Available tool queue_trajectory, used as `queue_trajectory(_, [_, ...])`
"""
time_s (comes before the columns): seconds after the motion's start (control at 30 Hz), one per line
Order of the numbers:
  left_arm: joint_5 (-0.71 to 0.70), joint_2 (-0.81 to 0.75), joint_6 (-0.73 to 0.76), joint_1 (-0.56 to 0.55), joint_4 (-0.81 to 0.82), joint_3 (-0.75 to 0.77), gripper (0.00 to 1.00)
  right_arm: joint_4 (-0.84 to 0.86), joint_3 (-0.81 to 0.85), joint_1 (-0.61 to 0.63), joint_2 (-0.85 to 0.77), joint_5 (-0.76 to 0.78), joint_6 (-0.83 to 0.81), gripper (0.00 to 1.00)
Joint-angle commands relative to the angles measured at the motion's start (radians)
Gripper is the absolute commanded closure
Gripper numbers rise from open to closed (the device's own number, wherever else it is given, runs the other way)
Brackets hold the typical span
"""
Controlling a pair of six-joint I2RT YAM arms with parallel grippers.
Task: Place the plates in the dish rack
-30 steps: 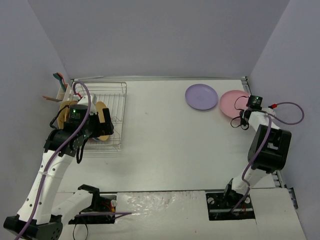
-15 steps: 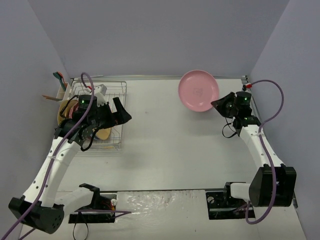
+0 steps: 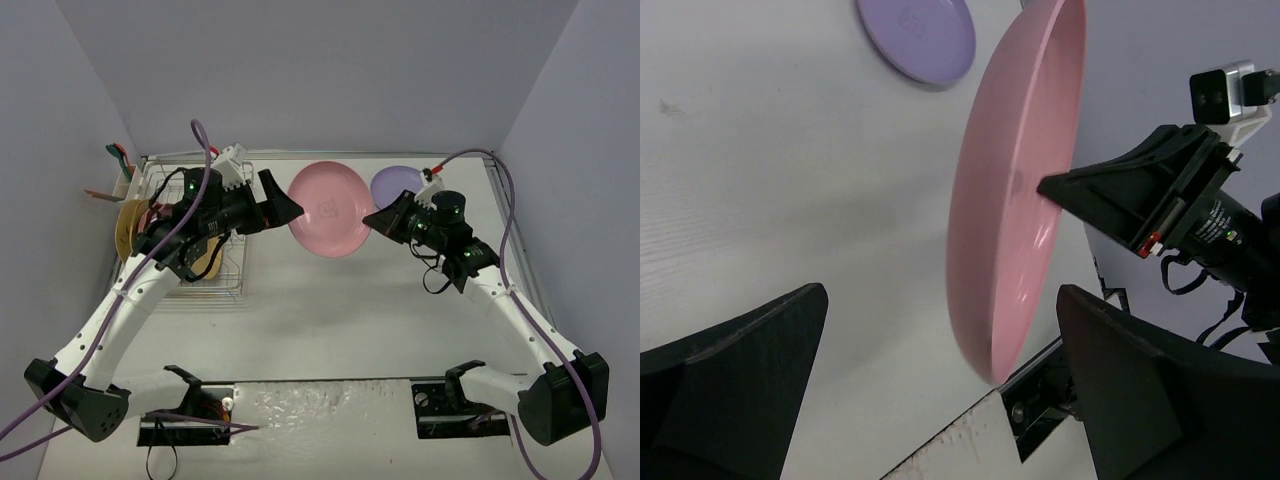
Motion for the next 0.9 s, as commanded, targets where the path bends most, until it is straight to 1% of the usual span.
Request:
queue_trajectory(0.0, [0.008,0.000,-0.038,-0.033,0.106,0.051,0.03,0.094,0.014,0.065,-0.033,-0.031,-0.015,1.00])
queue_trajectory(0.07, [0.005,0.001,-0.037,-0.036,0.107,0.046,0.04,0.093,0.017,0.084,-0.031,-0.022,-0.016,1.00])
queue_trajectory(0.17, [0.009,0.002,-0.034,-0.040,0.102,0.043,0.12,0.094,0.017,0.098,-0.028,-0.015,-0.017,1.00])
queue_trajectory(0.2, [0.010,0.002,-0.029,-0.040,0.099,0.045,0.19,0.094,0.017,0.101,-0.028,-0.013,-0.021,1.00])
queue_trajectory(0.23, [0.011,0.001,-0.027,-0.039,0.094,0.044,0.24,0.094,0.017,0.103,-0.026,-0.013,-0.021,1.00])
queue_trajectory(0.27, [0.008,-0.003,-0.024,-0.039,0.092,0.041,0.31,0.094,0.017,0.103,-0.025,-0.011,-0.024,1.00])
queue_trajectory(0.47, [-0.020,-0.019,0.007,-0.040,0.068,0.033,0.83,0.092,0.012,0.105,-0.015,-0.003,-0.039,1.00])
queue_trajectory(0.6, [-0.031,-0.018,0.029,-0.040,0.046,0.037,0.99,0.091,0.013,0.106,-0.007,-0.001,-0.048,1.00])
queue_trajectory(0.63, [-0.038,-0.017,0.037,-0.040,0.036,0.040,1.00,0.090,0.015,0.107,-0.006,0.001,-0.054,0.95])
queue_trajectory(0.77, [-0.102,-0.018,0.100,-0.039,-0.034,0.058,1.00,0.068,0.024,0.108,-0.002,0.018,-0.094,0.60])
queue_trajectory(0.83, [-0.163,-0.018,0.171,-0.038,-0.086,0.088,1.00,0.038,0.029,0.106,-0.002,0.034,-0.117,0.34])
queue_trajectory(0.87, [-0.216,-0.017,0.199,-0.038,-0.125,0.101,1.00,0.025,0.034,0.105,-0.005,0.048,-0.132,0.22])
